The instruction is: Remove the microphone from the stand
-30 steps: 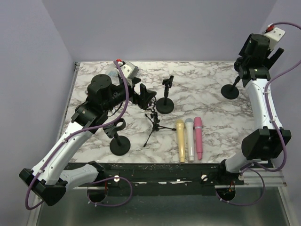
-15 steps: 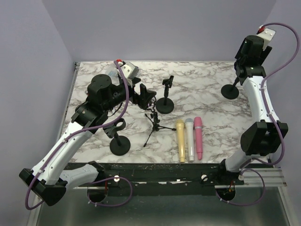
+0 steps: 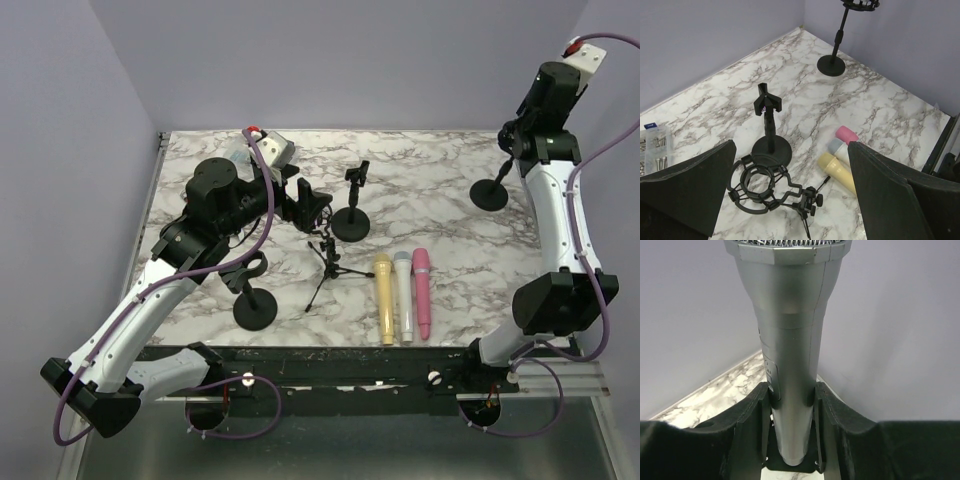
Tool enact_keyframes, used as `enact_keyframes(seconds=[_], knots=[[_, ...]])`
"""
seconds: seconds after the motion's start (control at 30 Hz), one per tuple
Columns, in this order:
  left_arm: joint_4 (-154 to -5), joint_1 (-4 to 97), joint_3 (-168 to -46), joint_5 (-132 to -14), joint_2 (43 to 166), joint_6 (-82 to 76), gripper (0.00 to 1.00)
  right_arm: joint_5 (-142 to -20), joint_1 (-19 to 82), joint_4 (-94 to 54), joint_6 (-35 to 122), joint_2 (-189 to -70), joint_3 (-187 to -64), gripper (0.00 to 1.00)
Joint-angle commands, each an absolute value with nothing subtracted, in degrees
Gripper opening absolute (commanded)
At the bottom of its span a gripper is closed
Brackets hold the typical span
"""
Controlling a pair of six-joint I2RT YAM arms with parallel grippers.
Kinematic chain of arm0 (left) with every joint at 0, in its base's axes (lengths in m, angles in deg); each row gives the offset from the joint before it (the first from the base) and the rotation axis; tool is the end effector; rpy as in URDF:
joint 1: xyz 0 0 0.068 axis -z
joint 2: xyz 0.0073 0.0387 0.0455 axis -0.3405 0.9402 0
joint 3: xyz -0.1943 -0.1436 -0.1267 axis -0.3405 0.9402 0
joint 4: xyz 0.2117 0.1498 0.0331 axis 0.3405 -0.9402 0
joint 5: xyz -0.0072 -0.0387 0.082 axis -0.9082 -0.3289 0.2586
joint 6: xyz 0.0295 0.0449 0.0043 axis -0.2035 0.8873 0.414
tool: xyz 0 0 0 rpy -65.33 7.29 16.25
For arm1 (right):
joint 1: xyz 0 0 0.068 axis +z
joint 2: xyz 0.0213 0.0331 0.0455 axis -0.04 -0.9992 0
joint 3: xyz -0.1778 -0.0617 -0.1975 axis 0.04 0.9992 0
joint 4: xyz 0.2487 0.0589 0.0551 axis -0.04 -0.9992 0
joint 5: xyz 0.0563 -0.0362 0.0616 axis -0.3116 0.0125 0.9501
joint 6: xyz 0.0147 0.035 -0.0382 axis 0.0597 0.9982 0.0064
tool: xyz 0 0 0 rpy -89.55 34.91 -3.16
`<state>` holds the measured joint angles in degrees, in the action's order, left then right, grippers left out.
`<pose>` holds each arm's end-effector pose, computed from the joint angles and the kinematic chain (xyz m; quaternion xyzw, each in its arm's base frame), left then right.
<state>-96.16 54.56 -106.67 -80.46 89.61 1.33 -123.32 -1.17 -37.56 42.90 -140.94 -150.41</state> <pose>0.1829 -0.1384 0.4415 0.2634 0.6818 -0.3351 0.5945 0.3652 -0.0422 0.4544 0.2503 0.7129 -0.2135 0.6192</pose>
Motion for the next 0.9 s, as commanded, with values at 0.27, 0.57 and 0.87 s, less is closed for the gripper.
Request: enact_keyframes(seconds=[0.27,0.57,0.87], knots=[[-95.23,55.45,-106.29,-80.60,89.20,1.10,0.99,-100.08,-1.32,-45.77,48.05,-127.79,-153.67,0.16],[-95.23,55.67,-106.37,-80.74,89.32,0.94,0.98,-69.66,1.02,-53.24,54.42,-124.09,-145.00,0.04],[-95.25,55.68,-106.45,-81.26,89.95,0.58,0.98,-83.97,16.89,-70.62,59.81,-124.31,-135.10,0.02]])
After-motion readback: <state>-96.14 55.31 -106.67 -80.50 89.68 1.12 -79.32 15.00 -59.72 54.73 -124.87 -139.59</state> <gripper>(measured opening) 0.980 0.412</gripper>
